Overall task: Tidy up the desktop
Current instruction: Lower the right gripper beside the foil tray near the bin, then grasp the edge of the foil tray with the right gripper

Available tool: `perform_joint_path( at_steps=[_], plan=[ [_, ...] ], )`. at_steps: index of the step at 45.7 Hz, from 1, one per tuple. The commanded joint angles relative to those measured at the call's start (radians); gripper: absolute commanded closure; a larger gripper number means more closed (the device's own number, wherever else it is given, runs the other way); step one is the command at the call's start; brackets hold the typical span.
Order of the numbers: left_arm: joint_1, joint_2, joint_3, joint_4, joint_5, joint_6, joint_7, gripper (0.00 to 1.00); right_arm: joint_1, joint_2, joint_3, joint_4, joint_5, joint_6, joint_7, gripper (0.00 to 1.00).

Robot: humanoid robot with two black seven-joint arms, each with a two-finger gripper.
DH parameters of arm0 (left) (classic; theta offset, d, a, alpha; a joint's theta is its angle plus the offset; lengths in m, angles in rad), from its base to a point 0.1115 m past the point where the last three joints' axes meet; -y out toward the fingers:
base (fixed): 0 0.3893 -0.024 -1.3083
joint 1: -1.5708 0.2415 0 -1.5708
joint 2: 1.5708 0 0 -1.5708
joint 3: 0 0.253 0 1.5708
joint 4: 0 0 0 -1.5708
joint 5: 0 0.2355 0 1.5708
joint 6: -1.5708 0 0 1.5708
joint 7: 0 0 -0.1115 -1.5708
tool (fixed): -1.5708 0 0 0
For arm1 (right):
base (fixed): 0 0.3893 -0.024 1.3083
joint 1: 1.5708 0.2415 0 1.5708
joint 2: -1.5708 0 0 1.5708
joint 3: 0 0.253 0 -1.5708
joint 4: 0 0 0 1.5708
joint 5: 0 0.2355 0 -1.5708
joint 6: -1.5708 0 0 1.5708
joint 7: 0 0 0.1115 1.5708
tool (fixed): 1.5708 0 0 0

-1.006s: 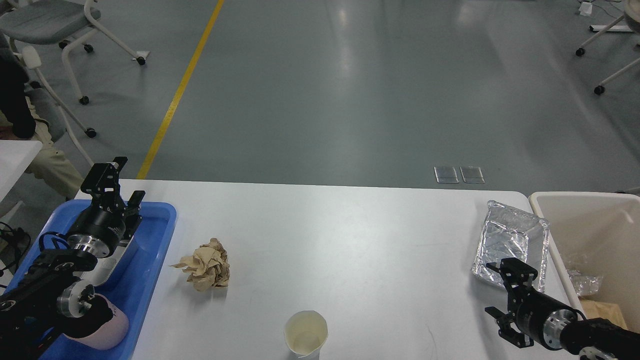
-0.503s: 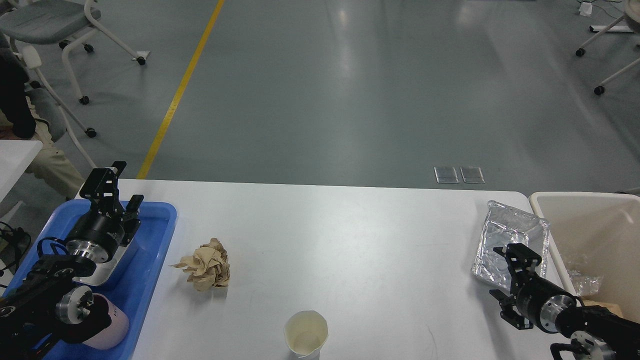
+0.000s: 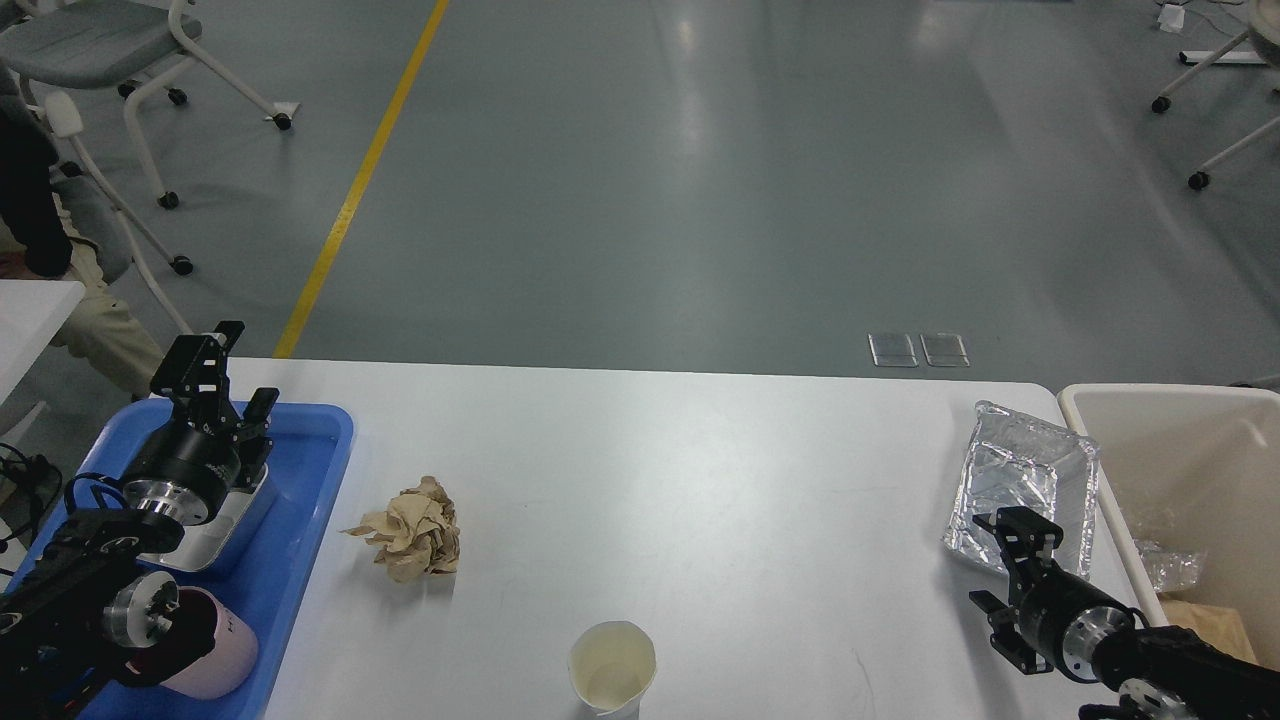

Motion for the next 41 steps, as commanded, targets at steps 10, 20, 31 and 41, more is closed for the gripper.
perform_joint_path(
  at_steps=[10,20,31,41],
  plan=[
    [0.0,0.0,0.0,0.0,0.0,0.0,-0.011,0.04,0.006,-0.006,0.006,0.006,-0.005,-0.019,-0.017,0.0],
    [0.007,0.0,-0.002,0.0,0.015,0.0,-0.014,0.04,0.006,-0.01,0.016,0.006,0.006,-0.033,-0.022,0.0],
    [0.017,0.0,-0.002,0.0,0.02,0.0,-0.014,0.04,0.006,-0.05,0.009,0.019,0.104,0.028,-0.129,0.0],
    [0.018,0.0,-0.003,0.002,0.02,0.002,-0.023,0.04,0.023,-0.059,0.01,0.016,0.105,0.035,-0.258,0.0]
  ],
)
